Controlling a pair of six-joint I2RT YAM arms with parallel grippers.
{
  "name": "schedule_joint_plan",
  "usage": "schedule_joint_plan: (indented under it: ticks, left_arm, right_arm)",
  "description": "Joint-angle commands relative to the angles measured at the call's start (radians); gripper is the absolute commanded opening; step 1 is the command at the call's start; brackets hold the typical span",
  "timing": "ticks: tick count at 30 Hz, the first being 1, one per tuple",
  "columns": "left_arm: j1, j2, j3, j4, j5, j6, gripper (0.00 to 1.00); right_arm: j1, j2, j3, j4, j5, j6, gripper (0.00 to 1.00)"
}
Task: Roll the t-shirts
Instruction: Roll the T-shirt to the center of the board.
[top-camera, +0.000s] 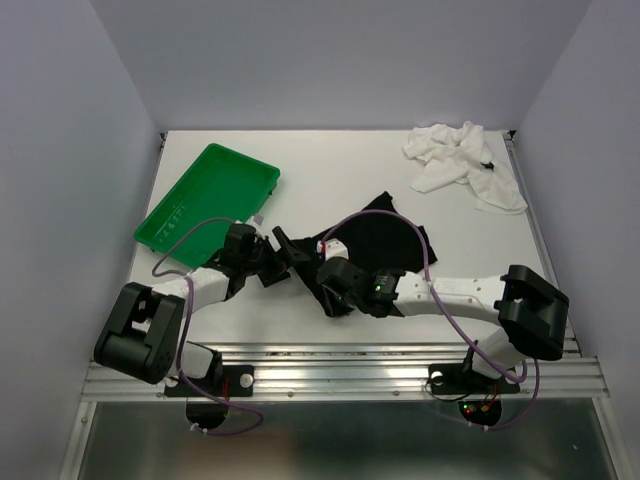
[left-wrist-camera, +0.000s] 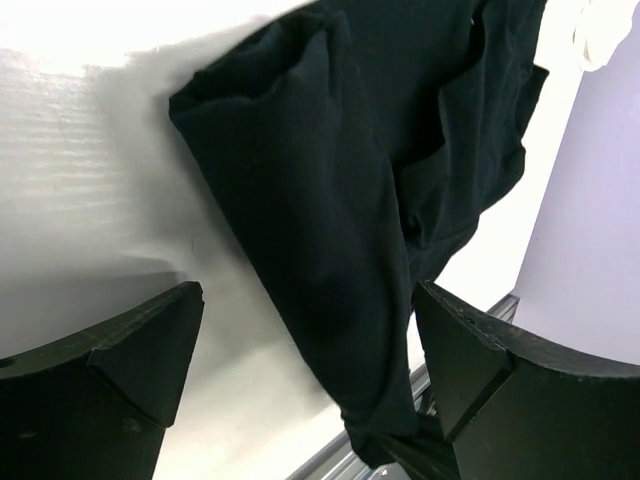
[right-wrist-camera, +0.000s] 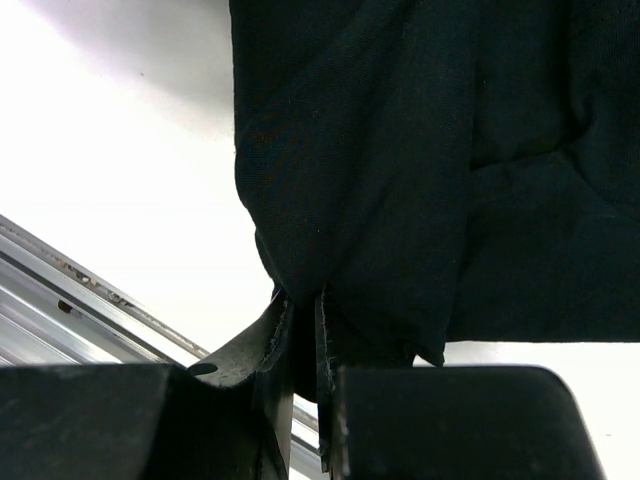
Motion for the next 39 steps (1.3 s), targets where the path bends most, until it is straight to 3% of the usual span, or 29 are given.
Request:
schedule_joint_plan:
  ticks: [1, 5, 11, 12, 14, 15, 16, 18, 19, 22, 31, 39]
  left_arm:
    - [-0.002, 0.050, 0.055, 0.088, -0.012, -0.019, 0.94]
    - [-0.002, 0.112, 0.092, 0.104, -0.009, -0.019, 0.85]
    - [-0.002, 0.147, 0.107, 0.135, 0.000, -0.045, 0.61]
    - [-0.006, 0.150, 0.110, 0.133, 0.002, -0.047, 0.45]
    - [-0.006, 0.155, 0.115, 0.133, 0.006, -0.048, 0.27]
    - [-0.006, 0.155, 0.113, 0.133, 0.008, -0.051, 0.11]
    - [-0.004, 0.152, 0.113, 0.132, 0.009, -0.054, 0.02]
    - [-0.004, 0.147, 0.115, 0.112, 0.009, -0.065, 0.00]
    - [-0.006, 0.141, 0.117, 0.104, 0.006, -0.066, 0.00]
    - [-0.009, 0.109, 0.126, 0.037, -0.026, -0.074, 0.00]
    - [-0.019, 0.078, 0.167, -0.143, -0.093, -0.080, 0.00]
    - [-0.027, 0.081, 0.201, -0.211, -0.121, -0.074, 0.00]
  right_arm:
    - [-0.003, -0.020, -0.016, 0.064, -0.014, 0.000, 0.01]
    - [-0.003, -0.016, -0.024, 0.059, -0.017, -0.002, 0.01]
    - [-0.003, -0.025, -0.039, 0.044, -0.001, 0.000, 0.01]
    - [-0.003, -0.026, -0.043, 0.044, -0.001, 0.001, 0.01]
    - [-0.003, -0.028, -0.047, 0.029, -0.001, 0.000, 0.01]
    - [-0.003, -0.027, -0.042, 0.022, -0.001, -0.002, 0.01]
    - [-0.003, -0.023, -0.039, 0.012, 0.000, -0.003, 0.01]
    - [-0.003, -0.020, -0.019, -0.024, 0.005, -0.011, 0.22]
    - [-0.003, -0.020, -0.011, -0.054, 0.011, -0.014, 0.52]
    - [-0.003, -0.030, 0.027, -0.120, 0.058, -0.017, 0.76]
    - [0.088, 0.019, 0.163, -0.234, 0.253, -0.042, 0.84]
    - [0.177, 0.219, 0.302, -0.287, 0.425, -0.066, 0.84]
